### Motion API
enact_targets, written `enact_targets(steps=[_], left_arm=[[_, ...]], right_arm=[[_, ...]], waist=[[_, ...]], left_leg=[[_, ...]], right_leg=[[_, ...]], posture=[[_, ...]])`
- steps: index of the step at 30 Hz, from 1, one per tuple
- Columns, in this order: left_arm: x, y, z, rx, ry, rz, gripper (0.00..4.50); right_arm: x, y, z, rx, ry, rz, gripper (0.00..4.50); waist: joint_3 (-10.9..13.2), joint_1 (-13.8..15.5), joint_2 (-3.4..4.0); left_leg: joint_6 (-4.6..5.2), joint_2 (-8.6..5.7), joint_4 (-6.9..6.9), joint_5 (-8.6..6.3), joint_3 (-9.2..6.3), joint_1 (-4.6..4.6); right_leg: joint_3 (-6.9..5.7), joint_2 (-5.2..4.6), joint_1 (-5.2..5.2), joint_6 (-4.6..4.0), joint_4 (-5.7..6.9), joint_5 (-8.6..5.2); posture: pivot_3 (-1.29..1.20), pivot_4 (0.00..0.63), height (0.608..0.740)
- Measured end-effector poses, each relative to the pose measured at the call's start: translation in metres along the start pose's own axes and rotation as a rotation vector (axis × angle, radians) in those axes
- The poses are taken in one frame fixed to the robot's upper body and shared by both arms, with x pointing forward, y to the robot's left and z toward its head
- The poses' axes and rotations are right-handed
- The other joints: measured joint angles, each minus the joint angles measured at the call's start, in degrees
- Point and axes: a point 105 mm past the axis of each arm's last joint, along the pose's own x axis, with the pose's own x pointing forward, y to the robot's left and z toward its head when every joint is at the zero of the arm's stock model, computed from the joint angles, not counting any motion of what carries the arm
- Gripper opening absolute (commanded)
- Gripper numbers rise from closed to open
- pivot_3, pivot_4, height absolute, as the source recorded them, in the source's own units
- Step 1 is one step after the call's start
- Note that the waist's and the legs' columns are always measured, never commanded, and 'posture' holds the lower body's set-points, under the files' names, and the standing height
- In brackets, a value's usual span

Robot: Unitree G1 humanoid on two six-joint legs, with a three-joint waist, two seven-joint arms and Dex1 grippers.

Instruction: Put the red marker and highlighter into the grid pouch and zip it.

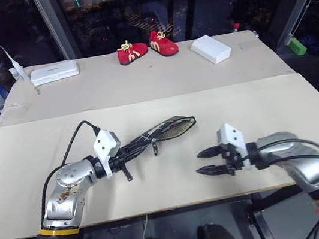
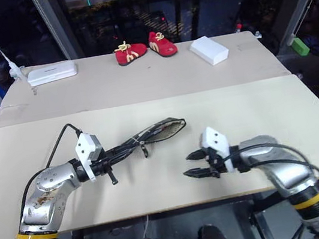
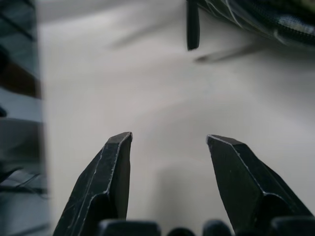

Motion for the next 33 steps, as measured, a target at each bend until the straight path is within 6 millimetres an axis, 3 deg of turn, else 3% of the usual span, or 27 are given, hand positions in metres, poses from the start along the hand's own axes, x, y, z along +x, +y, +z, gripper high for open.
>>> enact_targets(steps=[7, 18, 21, 27, 33], left_arm=[[0.000, 0.000, 0.000, -0.005, 0.003, 0.000, 0.00], [0.001, 0.002, 0.001, -0.006, 0.001, 0.009, 0.00], [0.001, 0.002, 0.001, -0.006, 0.000, 0.010, 0.00], [0.001, 0.002, 0.001, -0.007, 0.001, 0.011, 0.00], [0.002, 0.002, 0.001, -0.008, -0.001, 0.011, 0.00]], right_arm=[[0.044, 0.001, 0.031, 0.042, -0.083, -0.042, 2.72], [0.081, 0.006, 0.065, 0.077, -0.152, -0.007, 2.72], [0.087, 0.004, 0.065, 0.090, -0.149, -0.012, 2.01], [0.083, 0.005, 0.064, 0.075, -0.146, 0.012, 0.05], [0.076, 0.002, 0.063, 0.068, -0.147, 0.021, 0.05]], waist=[[0.0, 0.4, 0.00], [0.0, 0.1, 0.01], [0.0, 0.1, 0.01], [0.0, 0.1, 0.01], [0.0, 0.1, 0.01]], left_leg=[[0.00, -0.01, 0.00, -0.01, -0.05, -0.32], [0.01, -0.01, 0.01, -0.02, -0.08, -0.21], [0.01, -0.02, 0.01, -0.02, -0.07, -0.25], [0.01, -0.03, 0.01, -0.02, -0.08, -0.25], [0.01, -0.02, 0.01, -0.02, -0.08, -0.25]], right_leg=[[-0.11, 0.00, -0.10, -0.12, -0.11, 0.09], [-0.13, 0.01, -0.07, -0.12, 0.04, 0.10], [-0.13, 0.00, -0.09, -0.12, 0.01, 0.10], [-0.14, -0.03, -0.07, -0.12, -0.01, 0.10], [-0.14, -0.02, -0.08, -0.12, 0.00, 0.10]], posture=[[0.00, 0.150, 0.740], [0.00, 0.150, 0.740], [0.00, 0.150, 0.740], [0.00, 0.150, 0.740], [0.00, 0.150, 0.740]])
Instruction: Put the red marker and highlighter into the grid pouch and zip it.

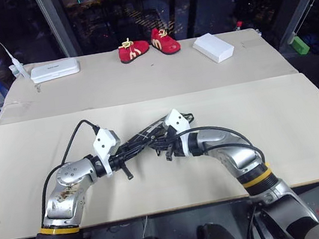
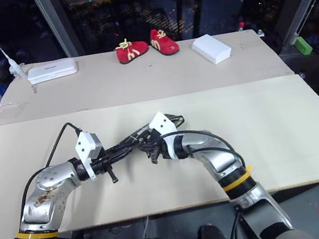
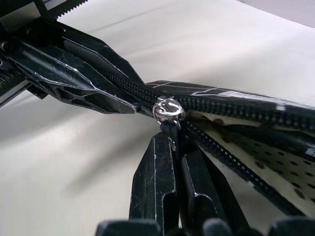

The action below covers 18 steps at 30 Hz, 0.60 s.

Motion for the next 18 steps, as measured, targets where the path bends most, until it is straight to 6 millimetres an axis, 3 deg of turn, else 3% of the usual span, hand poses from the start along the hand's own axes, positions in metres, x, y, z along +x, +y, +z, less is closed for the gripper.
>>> enact_targets(steps=[4, 6, 12, 18], left_arm=[[0.001, -0.001, -0.001, -0.003, -0.002, -0.005, 0.00], [0.001, -0.002, -0.001, -0.003, -0.002, -0.007, 0.00], [0.001, -0.002, 0.000, 0.003, -0.007, -0.010, 0.00], [0.001, -0.003, 0.000, 0.008, -0.010, -0.018, 0.00]], right_arm=[[-0.021, -0.008, -0.006, -0.039, 0.041, -0.019, 0.05], [-0.047, -0.024, -0.011, -0.058, 0.079, -0.073, 0.05], [-0.098, -0.064, -0.018, -0.093, 0.168, -0.220, 0.05], [-0.106, -0.069, -0.024, -0.086, 0.189, -0.222, 0.05]], waist=[[0.0, 0.3, 0.00], [0.0, 0.3, 0.00], [0.0, 0.2, -0.01], [0.0, -0.2, -0.02]], left_leg=[[0.00, -0.04, 0.00, 0.00, -0.02, -0.03], [0.00, -0.10, 0.00, 0.00, 0.00, -0.02], [0.01, -0.10, 0.00, 0.00, 0.00, 0.00], [0.01, -0.04, 0.00, 0.00, 0.00, 0.02]], right_leg=[[-0.04, -0.07, 0.01, 0.00, -0.04, 0.00], [-0.03, -0.14, 0.03, 0.01, -0.05, 0.00], [-0.04, -0.08, 0.02, 0.02, -0.04, -0.01], [0.02, -0.01, 0.02, 0.02, -0.03, -0.01]], posture=[[0.00, 0.150, 0.740], [0.00, 0.150, 0.740], [0.00, 0.150, 0.740], [0.00, 0.150, 0.740]])
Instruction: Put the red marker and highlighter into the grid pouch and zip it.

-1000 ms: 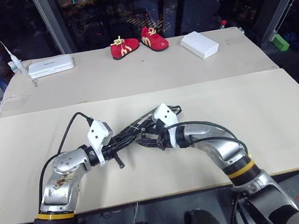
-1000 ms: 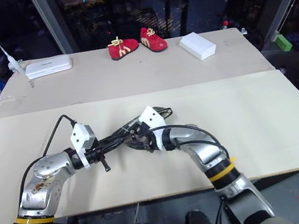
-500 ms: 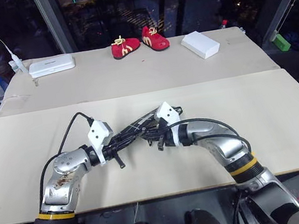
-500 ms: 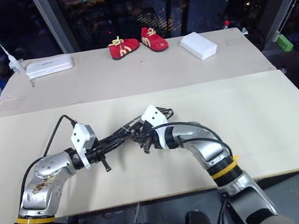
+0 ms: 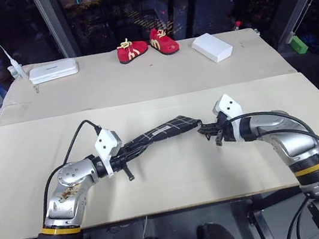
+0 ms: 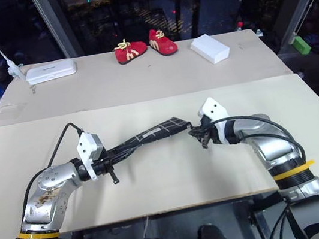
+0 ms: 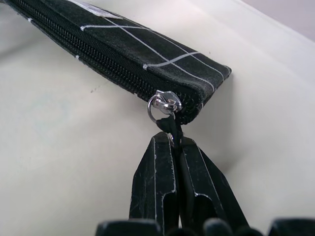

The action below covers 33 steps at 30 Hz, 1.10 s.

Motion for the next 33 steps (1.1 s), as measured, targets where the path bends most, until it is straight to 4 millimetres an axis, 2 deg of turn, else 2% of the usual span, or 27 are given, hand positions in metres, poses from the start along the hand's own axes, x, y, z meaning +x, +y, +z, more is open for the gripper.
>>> enact_targets(steps=[6, 10, 14, 17, 20, 23, 25, 28, 33], left_arm=[[0.000, 0.000, -0.001, -0.003, 0.002, 0.001, 0.00], [0.000, 0.000, -0.001, -0.003, 0.003, 0.000, 0.00], [0.000, 0.001, -0.002, -0.008, 0.006, -0.002, 0.00], [0.000, 0.001, -0.003, -0.010, 0.005, -0.005, 0.00], [0.001, 0.000, -0.003, -0.012, 0.005, -0.011, 0.00], [0.005, -0.005, -0.001, 0.033, -0.003, -0.068, 0.00], [0.008, -0.010, 0.000, 0.069, -0.009, -0.110, 0.00], [0.010, -0.017, 0.003, 0.154, -0.022, -0.198, 0.00], [0.010, -0.024, -0.003, 0.247, -0.021, -0.290, 0.00]], right_arm=[[0.007, -0.001, -0.005, 0.014, -0.004, -0.017, 0.05], [0.005, -0.001, -0.003, 0.024, -0.017, -0.015, 1.31], [0.004, 0.012, 0.001, 0.047, -0.038, 0.044, 2.57], [-0.002, 0.019, -0.002, 0.111, -0.022, 0.092, 2.57], [-0.014, 0.014, -0.007, 0.122, 0.000, 0.075, 2.57], [-0.045, -0.001, -0.014, 0.135, 0.012, 0.020, 2.57], [-0.060, -0.002, -0.015, 0.139, -0.002, 0.024, 2.57], [-0.084, 0.015, -0.013, 0.133, -0.041, 0.093, 2.57], [-0.098, 0.037, -0.018, 0.135, -0.050, 0.139, 2.57]], waist=[[0.0, 0.2, 0.00], [0.0, 0.2, 0.00], [0.0, 0.2, 0.00], [0.0, 0.3, 0.00], [0.0, 0.5, 0.00], [0.0, 1.2, -0.01], [0.0, 1.5, -0.01], [0.0, 1.6, -0.01], [0.0, 1.4, -0.01]], left_leg=[[0.00, -0.04, 0.00, 0.00, 0.01, -0.02], [0.00, -0.04, 0.00, 0.00, 0.00, -0.03], [0.00, -0.01, 0.00, 0.00, -0.01, -0.02], [0.00, -0.02, 0.00, 0.00, -0.01, -0.02], [0.00, -0.08, 0.00, 0.00, -0.01, -0.03], [0.02, -0.11, 0.00, -0.01, 0.00, -0.06], [0.03, -0.11, 0.00, -0.02, 0.00, -0.07], [0.05, -0.09, 0.00, -0.03, -0.02, -0.11], [0.05, -0.09, 0.00, -0.03, -0.02, 0.06]], right_leg=[[0.00, -0.05, 0.01, 0.00, -0.02, 0.00], [-0.01, -0.05, 0.01, 0.00, -0.03, 0.00], [-0.02, -0.04, 0.01, 0.00, -0.02, 0.00], [-0.02, -0.06, 0.02, 0.00, -0.02, 0.00], [-0.03, -0.11, 0.02, 0.01, -0.04, 0.00], [-0.05, -0.12, 0.03, 0.02, -0.12, -0.01], [-0.05, -0.11, 0.02, 0.02, -0.13, -0.01], [-0.11, -0.10, 0.02, 0.04, -0.14, -0.03], [0.00, -0.10, 0.15, 0.05, -0.12, -0.03]], posture=[[0.00, 0.150, 0.740], [0.00, 0.150, 0.740], [0.00, 0.150, 0.740], [0.00, 0.150, 0.740], [0.00, 0.150, 0.740], [0.00, 0.150, 0.740], [0.00, 0.150, 0.740], [0.00, 0.150, 0.740], [0.00, 0.150, 0.740]])
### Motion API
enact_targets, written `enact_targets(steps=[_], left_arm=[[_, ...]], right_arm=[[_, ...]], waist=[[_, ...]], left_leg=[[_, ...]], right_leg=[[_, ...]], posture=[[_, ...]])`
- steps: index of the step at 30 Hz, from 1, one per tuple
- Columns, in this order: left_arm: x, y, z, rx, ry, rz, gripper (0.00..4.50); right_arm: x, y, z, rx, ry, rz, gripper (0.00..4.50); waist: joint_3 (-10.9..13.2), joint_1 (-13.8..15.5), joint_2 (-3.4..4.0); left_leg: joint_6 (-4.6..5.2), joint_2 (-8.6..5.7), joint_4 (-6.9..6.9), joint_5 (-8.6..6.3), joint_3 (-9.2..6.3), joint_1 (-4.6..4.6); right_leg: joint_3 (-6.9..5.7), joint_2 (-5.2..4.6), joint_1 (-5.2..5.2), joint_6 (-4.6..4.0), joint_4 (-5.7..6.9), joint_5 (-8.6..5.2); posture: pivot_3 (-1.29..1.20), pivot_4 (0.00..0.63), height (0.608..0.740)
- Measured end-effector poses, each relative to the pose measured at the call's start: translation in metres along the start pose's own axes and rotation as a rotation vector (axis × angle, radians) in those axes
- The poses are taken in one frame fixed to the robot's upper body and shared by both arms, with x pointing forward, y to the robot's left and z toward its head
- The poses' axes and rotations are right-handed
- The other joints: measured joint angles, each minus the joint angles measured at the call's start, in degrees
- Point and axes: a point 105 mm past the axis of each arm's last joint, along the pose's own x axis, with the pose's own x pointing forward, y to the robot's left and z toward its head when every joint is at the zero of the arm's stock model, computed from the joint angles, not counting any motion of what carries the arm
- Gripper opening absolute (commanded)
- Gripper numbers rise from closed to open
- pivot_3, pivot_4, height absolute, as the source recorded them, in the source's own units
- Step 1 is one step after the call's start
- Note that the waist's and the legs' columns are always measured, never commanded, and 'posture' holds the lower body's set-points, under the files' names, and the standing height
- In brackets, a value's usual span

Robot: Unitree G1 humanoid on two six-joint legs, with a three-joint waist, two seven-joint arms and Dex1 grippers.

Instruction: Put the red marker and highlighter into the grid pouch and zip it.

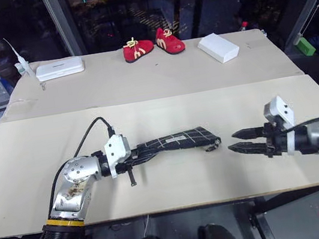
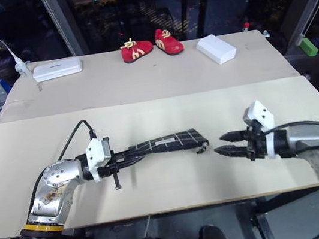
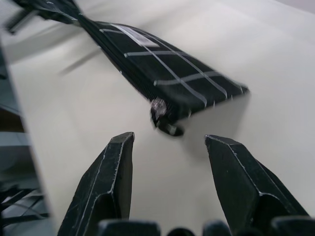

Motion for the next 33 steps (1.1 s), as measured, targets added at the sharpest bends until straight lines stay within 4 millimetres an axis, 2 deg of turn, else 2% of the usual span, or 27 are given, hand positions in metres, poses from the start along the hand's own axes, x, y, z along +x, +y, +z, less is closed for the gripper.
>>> enact_targets(steps=[5, 7, 8, 9, 13, 17, 22, 25, 30, 33], left_arm=[[0.003, 0.000, -0.017, 0.035, 0.028, -0.011, 0.00], [0.005, 0.000, -0.018, 0.042, 0.020, -0.024, 0.81], [0.006, -0.002, -0.017, 0.040, 0.013, -0.038, 0.90], [0.007, -0.005, -0.014, 0.019, -0.005, -0.070, 1.38], [0.007, -0.006, 0.003, -0.044, -0.076, -0.066, 2.76], [-0.007, 0.006, 0.017, -0.191, -0.105, 0.058, 2.76], [-0.032, 0.011, -0.005, -0.391, 0.007, 0.288, 2.76], [-0.056, 0.020, -0.021, -0.506, 0.065, 0.486, 2.76], [-0.097, 0.037, -0.019, -0.569, 0.000, 0.761, 2.76], [-0.120, 0.047, -0.026, -0.603, -0.027, 0.930, 2.76]], right_arm=[[0.004, 0.003, -0.002, 0.003, -0.011, -0.027, 2.57], [0.007, 0.003, -0.003, 0.005, -0.014, -0.032, 2.62], [0.008, 0.004, -0.004, 0.008, -0.013, -0.031, 2.62], [0.010, 0.004, -0.005, 0.009, -0.008, -0.028, 2.62], [0.011, 0.002, -0.006, 0.006, -0.003, -0.034, 2.62], [0.010, -0.009, -0.006, 0.001, 0.001, -0.056, 2.62], [0.010, -0.027, -0.007, 0.015, -0.023, -0.110, 2.62], [0.013, -0.039, -0.005, 0.021, -0.085, -0.173, 2.62], [0.019, -0.049, -0.006, 0.076, -0.143, -0.251, 2.62], [0.023, -0.062, -0.017, 0.134, -0.139, -0.338, 2.62]], waist=[[0.0, 0.1, -0.01], [0.0, 0.2, -0.01], [0.0, 0.2, -0.01], [0.0, 0.1, -0.01], [0.0, 0.1, -0.02], [0.0, -0.1, -0.02], [0.0, -0.5, -0.03], [0.0, -0.5, -0.03], [0.0, -0.3, -0.03], [0.0, -0.1, -0.03]], left_leg=[[0.00, -0.01, 0.05, 0.00, 0.00, -0.02], [0.00, -0.01, 0.05, 0.00, -0.01, -0.07], [0.01, -0.01, 0.05, 0.00, -0.01, -0.10], [0.02, -0.01, 0.05, -0.01, -0.01, -0.13], [0.03, -0.01, 0.06, -0.01, -0.05, -0.14], [0.02, 0.02, 0.08, -0.01, -0.07, -0.01], [0.02, 0.03, 0.08, -0.01, -0.07, 0.01], [0.02, 0.04, 0.07, -0.01, -0.08, 0.00], [0.02, 0.06, 0.07, -0.01, -0.07, -0.01], [0.01, -0.05, 0.07, -0.01, -0.05, 0.03]], right_leg=[[0.02, 0.01, -0.01, 0.01, 0.00, -0.01], [0.01, 0.01, -0.04, 0.02, -0.01, -0.02], [0.00, 0.00, -0.06, 0.03, -0.01, -0.02], [0.00, 0.00, -0.09, 0.04, -0.01, -0.02], [-0.01, -0.01, -0.08, 0.06, 0.00, -0.03], [0.03, 0.02, 0.00, 0.25, 0.04, -0.14], [0.06, 0.04, 0.00, 0.22, 0.07, -0.13], [0.06, 0.04, -0.03, 0.16, 0.09, -0.09], [0.05, -0.04, -0.01, 0.08, 0.08, -0.04], [0.05, -0.05, 0.03, 0.06, 0.10, -0.03]], posture=[[0.00, 0.150, 0.740], [0.00, 0.150, 0.740], [0.00, 0.150, 0.740], [0.00, 0.150, 0.740], [0.00, 0.150, 0.740], [0.00, 0.150, 0.740], [0.00, 0.150, 0.740], [0.00, 0.150, 0.740], [0.00, 0.150, 0.740], [0.00, 0.150, 0.740]])
